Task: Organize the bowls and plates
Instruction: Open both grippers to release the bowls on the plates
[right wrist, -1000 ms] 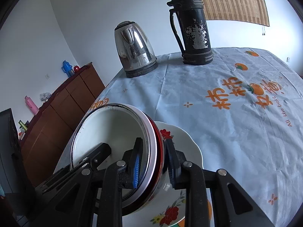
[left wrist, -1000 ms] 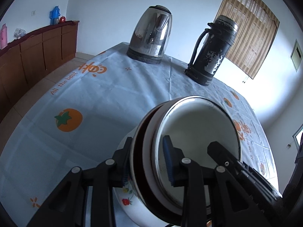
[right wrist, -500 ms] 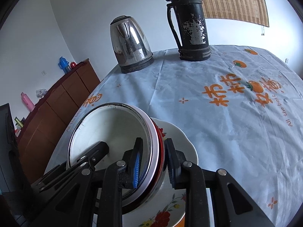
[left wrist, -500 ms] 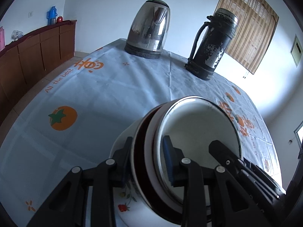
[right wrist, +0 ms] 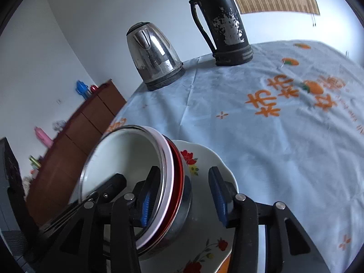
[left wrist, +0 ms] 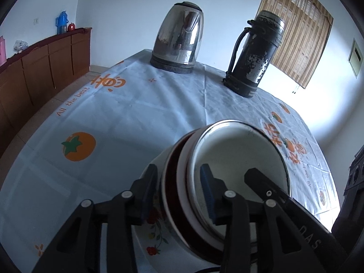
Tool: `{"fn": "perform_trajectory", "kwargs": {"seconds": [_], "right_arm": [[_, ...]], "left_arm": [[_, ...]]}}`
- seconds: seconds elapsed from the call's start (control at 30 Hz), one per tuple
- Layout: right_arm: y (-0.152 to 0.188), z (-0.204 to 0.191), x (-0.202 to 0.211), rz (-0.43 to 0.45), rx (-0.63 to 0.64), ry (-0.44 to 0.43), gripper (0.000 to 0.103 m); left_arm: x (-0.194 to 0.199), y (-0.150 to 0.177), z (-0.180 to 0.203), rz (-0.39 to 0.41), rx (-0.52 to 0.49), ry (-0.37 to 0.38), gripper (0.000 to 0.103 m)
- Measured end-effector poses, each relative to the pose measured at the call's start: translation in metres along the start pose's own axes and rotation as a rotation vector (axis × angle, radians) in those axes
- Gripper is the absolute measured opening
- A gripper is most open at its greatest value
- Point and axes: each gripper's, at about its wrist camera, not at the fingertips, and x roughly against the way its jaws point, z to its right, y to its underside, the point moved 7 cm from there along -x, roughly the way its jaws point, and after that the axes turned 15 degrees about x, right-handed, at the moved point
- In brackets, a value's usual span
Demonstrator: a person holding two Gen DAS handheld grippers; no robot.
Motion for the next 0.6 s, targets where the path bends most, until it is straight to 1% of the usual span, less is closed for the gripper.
{"fn": "perform_trajectory", "kwargs": {"seconds": [0.03, 0.07, 0.1, 0.13, 0.17, 0.2, 0.3, 0.43, 0.5, 0.6], "right_arm": [[0.0, 0.0, 0.001, 0.004, -0.005, 0.0, 0.048], [-0.001, 0.0, 0.003, 0.015, -0.004, 0.002, 0.048], [-0.001, -0.001, 0.005, 0.025, -0.004, 0.005, 0.048], [-0.002, 0.0, 0.007, 0.037, -0.004, 0.011, 0.048], [-0.003, 0.0, 0.01, 0.05, -0.007, 0.013, 0.048], [-0.003, 0.0, 0.012, 0.062, -0.01, 0.013, 0.048], [-0.006, 0.0, 0.021, 0.093, 0.01, 0.046, 0.053], [-0.006, -0.002, 0.024, 0.098, 0.065, 0.106, 0.054], [-0.005, -0.002, 0.024, 0.094, 0.075, 0.107, 0.054], [-0.004, -0.003, 0.022, 0.091, 0.083, 0.109, 0.054]], "left_arm": [[0.002, -0.001, 0.0, 0.014, -0.007, -0.008, 0.046], [0.004, -0.002, 0.0, 0.028, -0.015, -0.019, 0.054], [0.007, -0.004, -0.001, 0.052, -0.022, -0.046, 0.066], [0.009, -0.006, -0.003, 0.075, -0.025, -0.066, 0.072], [0.011, -0.008, -0.004, 0.097, -0.026, -0.08, 0.081], [0.014, -0.01, -0.006, 0.12, -0.029, -0.089, 0.085], [0.017, -0.013, -0.006, 0.153, -0.044, -0.107, 0.086], [0.013, -0.012, -0.009, 0.148, -0.064, -0.136, 0.086], [0.009, -0.01, -0.011, 0.136, -0.073, -0.161, 0.086], [0.008, -0.009, -0.013, 0.134, -0.078, -0.179, 0.086]]}}
